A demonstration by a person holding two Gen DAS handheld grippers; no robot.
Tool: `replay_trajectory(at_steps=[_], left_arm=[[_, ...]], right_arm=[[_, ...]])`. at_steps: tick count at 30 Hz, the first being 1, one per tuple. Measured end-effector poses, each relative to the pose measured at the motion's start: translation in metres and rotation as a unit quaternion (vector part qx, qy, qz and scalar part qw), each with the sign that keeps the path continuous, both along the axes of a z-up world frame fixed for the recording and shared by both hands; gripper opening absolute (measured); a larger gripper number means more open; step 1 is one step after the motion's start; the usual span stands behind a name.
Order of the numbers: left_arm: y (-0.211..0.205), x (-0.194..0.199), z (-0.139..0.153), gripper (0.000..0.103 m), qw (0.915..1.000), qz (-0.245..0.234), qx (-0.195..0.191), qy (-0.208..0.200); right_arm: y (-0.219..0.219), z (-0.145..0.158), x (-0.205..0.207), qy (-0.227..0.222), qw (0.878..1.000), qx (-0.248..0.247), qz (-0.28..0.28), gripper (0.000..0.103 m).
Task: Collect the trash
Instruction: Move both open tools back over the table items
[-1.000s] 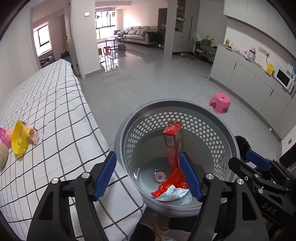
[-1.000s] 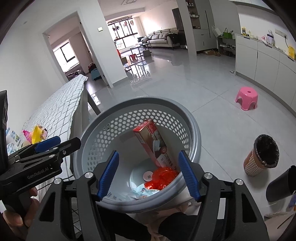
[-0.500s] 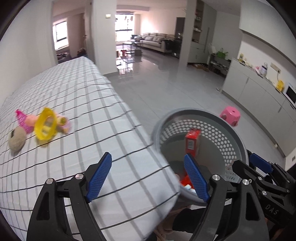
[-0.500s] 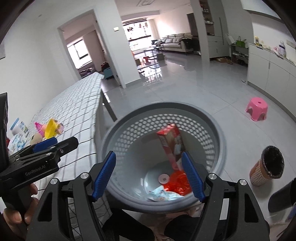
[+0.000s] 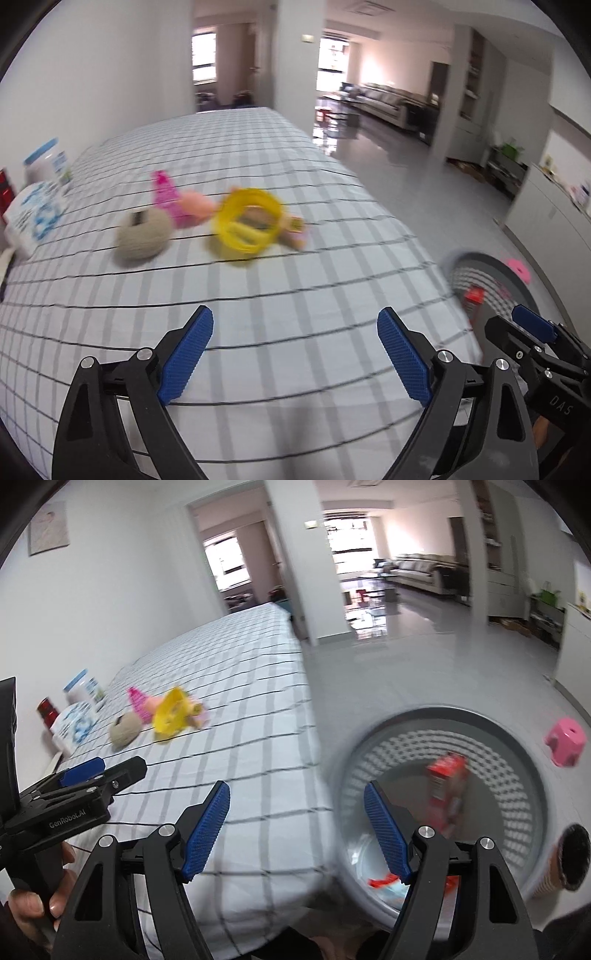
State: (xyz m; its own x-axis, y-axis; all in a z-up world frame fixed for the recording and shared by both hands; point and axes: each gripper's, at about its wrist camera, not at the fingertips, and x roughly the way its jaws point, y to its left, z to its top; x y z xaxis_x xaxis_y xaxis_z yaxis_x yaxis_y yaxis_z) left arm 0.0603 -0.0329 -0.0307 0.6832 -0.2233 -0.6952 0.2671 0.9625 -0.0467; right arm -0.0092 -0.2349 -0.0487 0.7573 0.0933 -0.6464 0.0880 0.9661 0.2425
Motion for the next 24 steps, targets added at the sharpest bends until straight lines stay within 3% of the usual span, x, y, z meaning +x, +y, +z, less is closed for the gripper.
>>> replay_trajectory(at_steps=[10, 13, 24], left_arm=[[0.093, 0.034, 0.01, 0.091, 0.9945, 0.103, 0.002, -0.019], [0.112, 0.042, 0.01, 0.091, 0.9925, 0.12, 0.005, -0.022], [0.151, 0.065, 0.005, 0.091, 0.9869, 0.154, 0.017, -0.043]], right_arm=[[0.064, 0.001, 0.069, 0.011, 0.996, -0.005, 0.087, 0.072], [0.085, 0.0, 0.087, 0.012, 0.994, -0.022, 0.105, 0.077], [0.137, -0.004, 0.145, 0.019, 0.985, -0.093, 0.143, 0.08]])
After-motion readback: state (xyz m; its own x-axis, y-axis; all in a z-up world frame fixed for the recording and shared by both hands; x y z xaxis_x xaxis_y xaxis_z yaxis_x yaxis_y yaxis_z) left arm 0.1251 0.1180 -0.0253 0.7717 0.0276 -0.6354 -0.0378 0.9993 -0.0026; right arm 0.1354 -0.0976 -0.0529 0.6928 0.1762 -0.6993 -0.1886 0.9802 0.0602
